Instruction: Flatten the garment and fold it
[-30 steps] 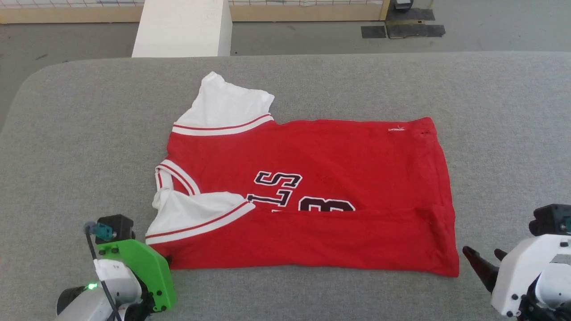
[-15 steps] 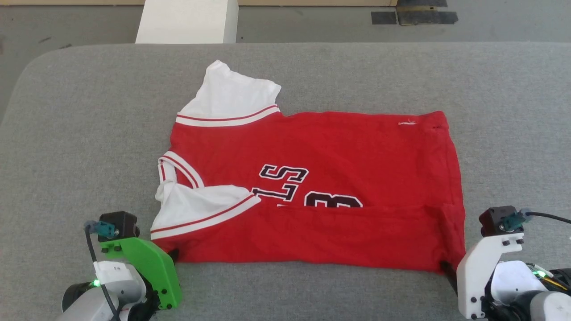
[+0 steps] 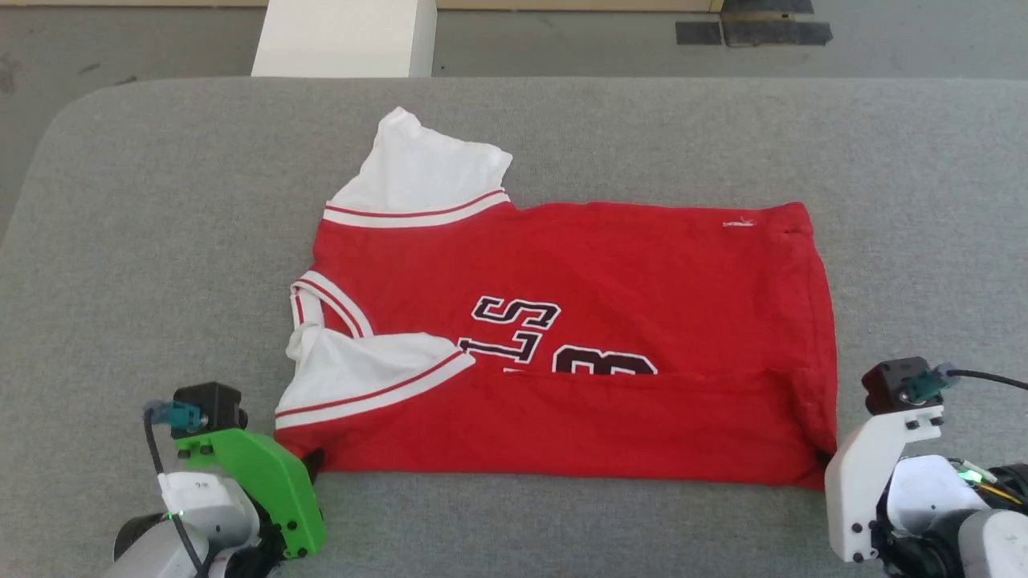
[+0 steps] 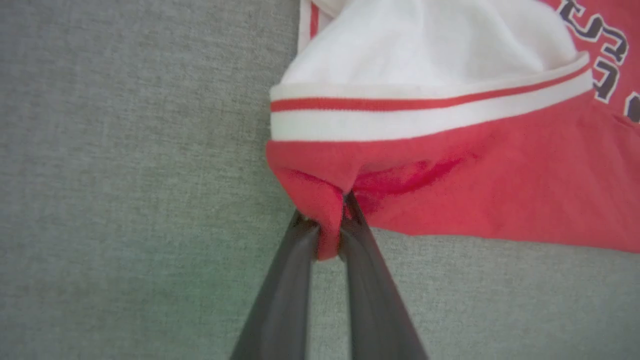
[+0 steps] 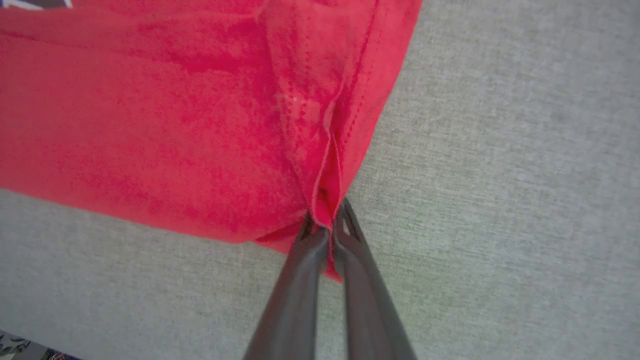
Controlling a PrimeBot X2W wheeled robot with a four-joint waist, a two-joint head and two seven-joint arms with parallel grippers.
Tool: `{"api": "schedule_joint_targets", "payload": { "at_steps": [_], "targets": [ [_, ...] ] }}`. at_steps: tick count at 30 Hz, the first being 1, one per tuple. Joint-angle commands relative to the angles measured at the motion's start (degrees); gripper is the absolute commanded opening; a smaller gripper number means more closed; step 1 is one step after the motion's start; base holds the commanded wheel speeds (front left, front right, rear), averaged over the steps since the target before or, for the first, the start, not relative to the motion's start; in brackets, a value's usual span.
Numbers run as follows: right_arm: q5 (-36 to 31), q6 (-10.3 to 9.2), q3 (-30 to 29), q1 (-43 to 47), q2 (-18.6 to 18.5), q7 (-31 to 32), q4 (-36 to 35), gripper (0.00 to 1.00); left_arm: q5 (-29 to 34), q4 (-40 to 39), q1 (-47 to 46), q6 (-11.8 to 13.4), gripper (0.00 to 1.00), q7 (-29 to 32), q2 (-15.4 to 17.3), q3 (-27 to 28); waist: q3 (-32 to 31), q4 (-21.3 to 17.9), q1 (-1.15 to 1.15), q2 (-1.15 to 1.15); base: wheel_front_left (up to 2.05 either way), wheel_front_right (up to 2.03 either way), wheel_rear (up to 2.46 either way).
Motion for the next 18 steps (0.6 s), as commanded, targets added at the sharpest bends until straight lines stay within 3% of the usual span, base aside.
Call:
{"api": "schedule_joint_targets", "payload": {
  "at_steps": [1, 6, 11, 18],
  "targets": [
    [0.47, -0.09, -0.61, -0.15, -0.22, -0.30, 0.02, 0.00, -0.52, -0.03, 1.22, -0.26, 0.00, -0.30, -0.11, 0.36, -1.36, -0.17, 0.00, 0.00, 0.00, 0.00, 0.00],
    [3.04, -0.09, -3.27, 0.38, -0.78, 0.28, -3.63, 0.00, -2.49, -2.17, 3.05, 0.31, 0.00, -1.27, 0.52, 2.76, -4.05, -0.33, 0.00, 0.00, 0.00, 0.00, 0.00],
    [5.04, -0.09, -4.90, 2.73, -2.02, 3.55, -6.31, 0.00, -3.08, -6.06, 6.10, 2.65, 0.00, -0.31, 3.03, 3.79, -5.66, -0.15, 0.00, 0.00, 0.00, 0.00, 0.00],
    [6.58, -0.09, -5.95, 7.37, -0.64, 6.69, -4.63, 0.00, -4.98, -7.92, 11.48, 4.86, 0.00, 0.94, 2.93, 3.00, -5.99, 0.31, 0.00, 0.00, 0.00, 0.00, 0.00]
  ]
}}
